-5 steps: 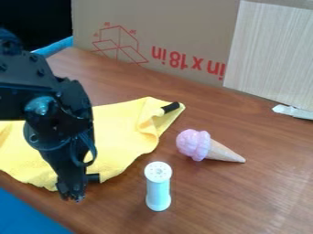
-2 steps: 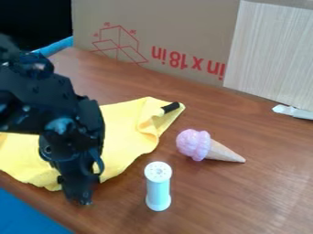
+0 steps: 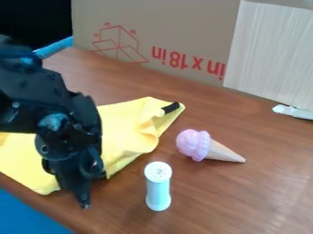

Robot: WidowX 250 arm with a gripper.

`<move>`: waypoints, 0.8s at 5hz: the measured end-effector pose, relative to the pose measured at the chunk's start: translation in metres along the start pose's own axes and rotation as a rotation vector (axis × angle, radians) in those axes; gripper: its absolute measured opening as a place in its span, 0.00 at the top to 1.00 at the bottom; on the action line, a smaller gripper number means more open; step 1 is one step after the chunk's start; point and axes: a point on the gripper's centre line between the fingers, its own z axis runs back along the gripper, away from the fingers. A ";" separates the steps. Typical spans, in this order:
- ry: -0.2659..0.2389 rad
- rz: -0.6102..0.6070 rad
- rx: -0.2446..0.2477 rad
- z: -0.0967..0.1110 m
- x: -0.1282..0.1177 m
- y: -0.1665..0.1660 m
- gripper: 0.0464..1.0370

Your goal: Unfold cloths form top left to bottom right

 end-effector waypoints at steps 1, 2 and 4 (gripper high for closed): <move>-0.006 0.005 -0.020 0.003 -0.002 0.003 0.99; 0.002 0.058 -0.050 0.005 0.005 0.021 1.00; 0.072 0.145 -0.123 0.005 0.028 0.065 1.00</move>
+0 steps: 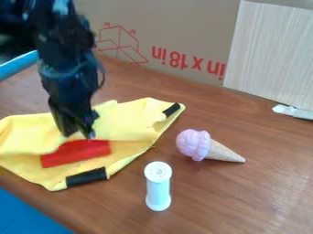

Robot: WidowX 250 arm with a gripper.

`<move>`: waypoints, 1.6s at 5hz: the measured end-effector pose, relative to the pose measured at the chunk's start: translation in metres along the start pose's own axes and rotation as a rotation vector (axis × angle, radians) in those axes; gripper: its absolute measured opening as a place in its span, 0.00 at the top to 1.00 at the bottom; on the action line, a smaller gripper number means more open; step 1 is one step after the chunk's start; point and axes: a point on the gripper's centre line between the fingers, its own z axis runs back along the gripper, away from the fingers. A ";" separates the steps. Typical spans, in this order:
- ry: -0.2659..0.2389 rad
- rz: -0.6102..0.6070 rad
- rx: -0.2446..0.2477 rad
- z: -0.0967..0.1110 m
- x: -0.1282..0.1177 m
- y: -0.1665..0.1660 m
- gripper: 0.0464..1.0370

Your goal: Unfold cloths form top left to bottom right

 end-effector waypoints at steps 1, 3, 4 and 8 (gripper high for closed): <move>0.053 0.059 0.003 0.001 0.013 0.028 1.00; 0.123 0.162 0.056 -0.011 0.023 0.079 1.00; 0.133 0.202 0.076 -0.021 0.024 0.098 1.00; 0.137 0.218 0.120 -0.044 0.051 0.163 1.00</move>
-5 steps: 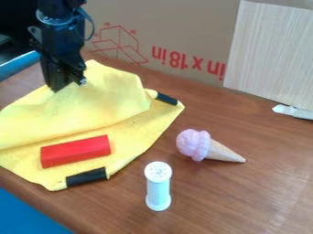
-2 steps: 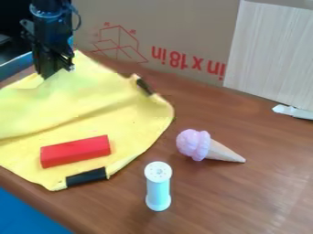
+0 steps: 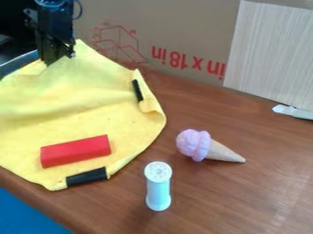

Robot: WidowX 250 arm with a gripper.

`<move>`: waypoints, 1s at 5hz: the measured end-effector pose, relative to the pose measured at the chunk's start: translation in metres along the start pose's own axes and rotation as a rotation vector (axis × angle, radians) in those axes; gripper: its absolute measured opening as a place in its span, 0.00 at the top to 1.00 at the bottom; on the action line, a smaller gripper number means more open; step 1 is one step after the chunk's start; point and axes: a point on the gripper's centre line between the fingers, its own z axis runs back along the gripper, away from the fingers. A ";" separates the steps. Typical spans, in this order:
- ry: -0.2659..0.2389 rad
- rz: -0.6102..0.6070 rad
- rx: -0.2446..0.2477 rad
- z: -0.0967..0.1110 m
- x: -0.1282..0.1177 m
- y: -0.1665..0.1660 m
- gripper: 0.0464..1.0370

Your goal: Unfold cloths form top left to bottom right

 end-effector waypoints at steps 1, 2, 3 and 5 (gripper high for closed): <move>0.000 -0.011 0.007 -0.005 0.011 0.011 1.00; 0.011 -0.045 0.002 -0.013 0.018 0.017 1.00; 0.036 -0.058 -0.004 -0.025 0.018 0.019 1.00; -0.011 -0.122 0.017 -0.031 0.028 0.022 0.98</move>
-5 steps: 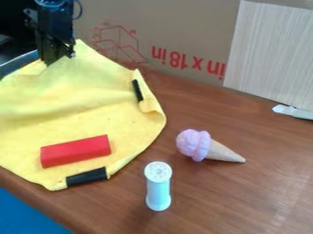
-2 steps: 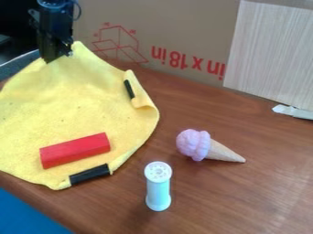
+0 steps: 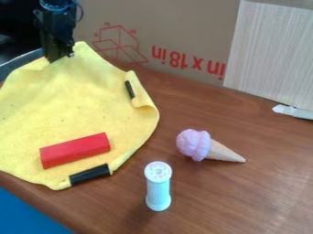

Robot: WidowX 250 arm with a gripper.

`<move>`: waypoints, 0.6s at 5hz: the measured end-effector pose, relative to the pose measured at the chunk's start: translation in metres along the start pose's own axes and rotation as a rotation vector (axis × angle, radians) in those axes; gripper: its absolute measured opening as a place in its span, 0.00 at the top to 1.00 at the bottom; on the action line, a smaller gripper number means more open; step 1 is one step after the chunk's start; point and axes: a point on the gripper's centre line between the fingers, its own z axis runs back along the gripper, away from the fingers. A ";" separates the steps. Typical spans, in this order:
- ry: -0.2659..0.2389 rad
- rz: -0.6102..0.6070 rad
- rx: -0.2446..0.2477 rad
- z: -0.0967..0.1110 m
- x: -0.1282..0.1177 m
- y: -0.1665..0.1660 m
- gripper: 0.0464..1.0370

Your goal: Unfold cloths form top left to bottom right

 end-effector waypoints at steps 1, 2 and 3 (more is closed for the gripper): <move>-0.011 -0.010 0.006 -0.001 0.003 0.002 0.83; -0.021 0.000 0.012 -0.001 0.004 0.003 0.58; -0.034 0.014 0.023 -0.005 0.004 0.003 0.28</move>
